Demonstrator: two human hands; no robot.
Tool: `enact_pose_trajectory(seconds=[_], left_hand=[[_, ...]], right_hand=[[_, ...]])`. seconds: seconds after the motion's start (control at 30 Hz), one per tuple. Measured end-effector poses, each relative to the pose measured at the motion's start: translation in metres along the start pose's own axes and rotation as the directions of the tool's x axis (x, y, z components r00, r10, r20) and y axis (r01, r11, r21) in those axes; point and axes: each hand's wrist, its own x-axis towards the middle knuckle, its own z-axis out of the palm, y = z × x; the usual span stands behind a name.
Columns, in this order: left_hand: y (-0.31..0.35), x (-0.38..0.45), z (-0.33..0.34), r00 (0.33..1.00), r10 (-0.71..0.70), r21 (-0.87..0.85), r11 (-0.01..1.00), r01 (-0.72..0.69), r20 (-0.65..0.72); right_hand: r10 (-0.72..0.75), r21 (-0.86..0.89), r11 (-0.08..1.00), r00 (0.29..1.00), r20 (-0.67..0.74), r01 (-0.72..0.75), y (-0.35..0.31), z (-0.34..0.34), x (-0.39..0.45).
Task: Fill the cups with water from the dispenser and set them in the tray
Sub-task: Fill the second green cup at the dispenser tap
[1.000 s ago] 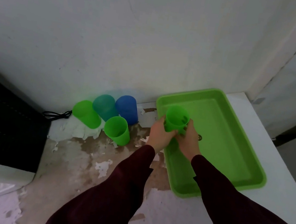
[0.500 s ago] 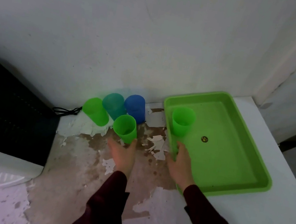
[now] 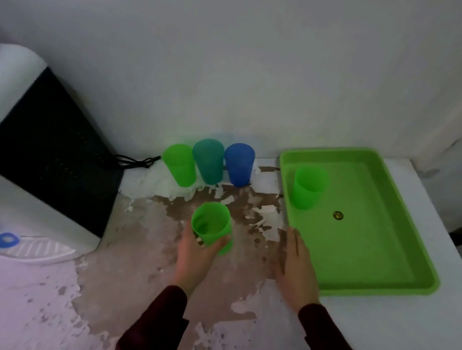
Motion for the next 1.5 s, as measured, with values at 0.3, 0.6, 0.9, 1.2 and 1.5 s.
enact_pose_trajectory(seconds=[0.3, 0.6, 0.9, 1.2, 1.5], left_hand=[[-0.031, -0.073, -0.109, 1.0, 0.008, -0.034, 0.999, -0.008, 0.007], [-0.065, -0.087, -0.245, 1.0, -0.001, -0.06, 0.998, -0.001, -0.03], [-0.086, -0.034, -0.343, 0.981, -0.148, -0.009, 0.989, 0.148, -0.125], [-0.073, 0.008, -0.36, 0.993, -0.037, -0.031, 0.999, 0.034, -0.109], [-0.086, 0.014, -0.352, 0.994, 0.078, -0.108, 0.99, -0.086, -0.079]], right_hand=[[-0.028, 0.006, 1.0, 0.989, -0.145, 0.029, -0.077, 0.016, -0.035], [-0.414, 0.456, 0.841, 0.889, 0.195, 0.291, -0.258, 0.117, -0.113], [-0.31, 0.589, 0.801, 0.916, 0.255, 0.107, -0.359, 0.213, -0.094], [-0.281, 0.546, 0.825, 0.943, 0.179, 0.143, -0.389, 0.219, -0.055], [-0.297, 0.558, 0.808, 0.948, 0.114, 0.186, -0.379, 0.223, -0.059]])
